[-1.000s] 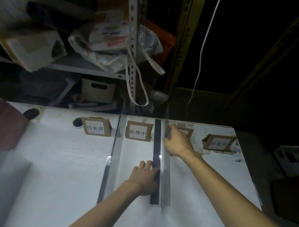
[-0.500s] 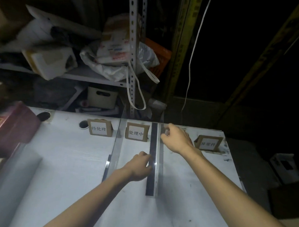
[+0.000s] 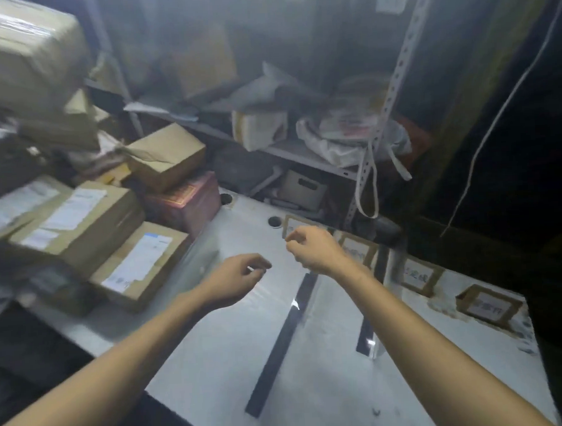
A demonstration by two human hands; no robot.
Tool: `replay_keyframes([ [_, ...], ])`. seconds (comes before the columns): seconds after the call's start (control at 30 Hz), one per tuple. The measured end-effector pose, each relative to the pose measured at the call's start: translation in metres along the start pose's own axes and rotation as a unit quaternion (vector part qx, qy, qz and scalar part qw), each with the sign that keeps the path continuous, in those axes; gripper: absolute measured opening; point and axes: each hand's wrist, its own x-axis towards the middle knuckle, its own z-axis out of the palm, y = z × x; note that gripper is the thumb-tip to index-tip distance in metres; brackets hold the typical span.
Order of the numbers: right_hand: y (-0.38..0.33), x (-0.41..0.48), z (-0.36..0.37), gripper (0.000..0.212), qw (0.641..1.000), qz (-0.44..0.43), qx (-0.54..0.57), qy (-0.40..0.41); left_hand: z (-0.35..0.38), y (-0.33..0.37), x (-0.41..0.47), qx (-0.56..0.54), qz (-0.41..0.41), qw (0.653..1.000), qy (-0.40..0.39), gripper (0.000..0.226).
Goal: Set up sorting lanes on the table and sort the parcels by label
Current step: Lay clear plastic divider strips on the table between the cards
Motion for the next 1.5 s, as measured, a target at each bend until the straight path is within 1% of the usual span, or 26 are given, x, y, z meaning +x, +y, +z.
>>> replay_keyframes([
  [0.13, -0.068, 0.016, 0.045, 0.032, 0.998, -0.048, -0.012, -0.037, -0.067, -0.066, -0.040, -0.005, -0.055, 0.998, 0.037, 0.023],
  [0.2, -0.097, 0.025, 0.071, 0.031, 0.997, -0.056, -0.018, -0.057, -0.094, -0.098, -0.055, -0.019, -0.073, 0.995, 0.060, 0.024],
  [0.27, -0.121, 0.035, 0.100, 0.027, 0.996, -0.051, -0.028, -0.068, -0.114, -0.127, -0.066, -0.053, -0.096, 0.991, 0.078, 0.018],
  [0.33, -0.139, 0.047, 0.132, 0.020, 0.997, -0.026, -0.041, -0.063, -0.125, -0.155, -0.074, -0.084, -0.118, 0.986, 0.083, 0.016],
  [0.37, -0.144, 0.052, 0.148, 0.020, 0.997, -0.011, -0.046, -0.059, -0.128, -0.169, -0.076, -0.094, -0.125, 0.984, 0.083, 0.015],
  [0.43, -0.149, 0.061, 0.178, 0.026, 0.996, 0.025, -0.062, -0.052, -0.127, -0.194, -0.077, -0.106, -0.131, 0.983, 0.075, 0.015],
  [0.57, -0.149, 0.071, 0.226, 0.045, 0.990, 0.083, -0.099, -0.050, -0.112, -0.230, -0.074, -0.097, -0.126, 0.986, 0.042, 0.024],
  [0.63, -0.148, 0.072, 0.241, 0.048, 0.987, 0.105, -0.112, -0.041, -0.104, -0.239, -0.075, -0.097, -0.118, 0.988, 0.025, 0.027],
  [0.67, -0.149, 0.072, 0.244, 0.046, 0.987, 0.113, -0.111, -0.035, -0.101, -0.243, -0.075, -0.095, -0.115, 0.989, 0.016, 0.026],
  [0.73, -0.151, 0.073, 0.246, 0.033, 0.986, 0.123, -0.109, -0.023, -0.097, -0.250, -0.076, -0.091, -0.112, 0.990, 0.000, 0.023],
  [0.8, -0.152, 0.075, 0.247, 0.023, 0.986, 0.135, -0.096, -0.019, -0.096, -0.252, -0.076, -0.090, -0.109, 0.990, -0.010, 0.023],
  [0.83, -0.152, 0.076, 0.246, 0.025, 0.987, 0.141, -0.081, -0.017, -0.096, -0.252, -0.076, -0.088, -0.107, 0.990, -0.013, 0.023],
  [0.93, -0.157, 0.072, 0.244, 0.047, 0.988, 0.153, -0.032, -0.011, -0.101, -0.247, -0.075, -0.092, -0.092, 0.991, -0.015, 0.023],
  [1.03, -0.162, 0.067, 0.236, 0.052, 0.990, 0.144, 0.003, 0.005, -0.107, -0.240, -0.076, -0.091, -0.089, 0.992, -0.014, 0.025],
  [1.1, -0.168, 0.063, 0.227, 0.046, 0.991, 0.130, 0.017, 0.019, -0.110, -0.234, -0.077, -0.088, -0.082, 0.993, -0.004, 0.025],
  [1.23, -0.184, 0.049, 0.199, 0.024, 0.993, 0.091, 0.028, 0.073, -0.115, -0.211, -0.076, -0.095, -0.059, 0.994, 0.000, 0.028],
  [1.3, -0.190, 0.039, 0.176, 0.017, 0.992, 0.070, 0.039, 0.102, -0.116, -0.195, -0.070, -0.063, -0.031, 0.997, 0.020, 0.029],
  [1.4, -0.189, 0.020, 0.136, 0.013, 0.986, 0.040, 0.043, 0.158, -0.110, -0.162, -0.056, -0.014, 0.013, 0.998, 0.062, 0.033],
  [1.5, -0.173, -0.006, 0.097, 0.010, 0.974, 0.021, 0.038, 0.222, -0.093, -0.117, -0.043, -0.028, 0.066, 0.993, 0.089, 0.041],
])
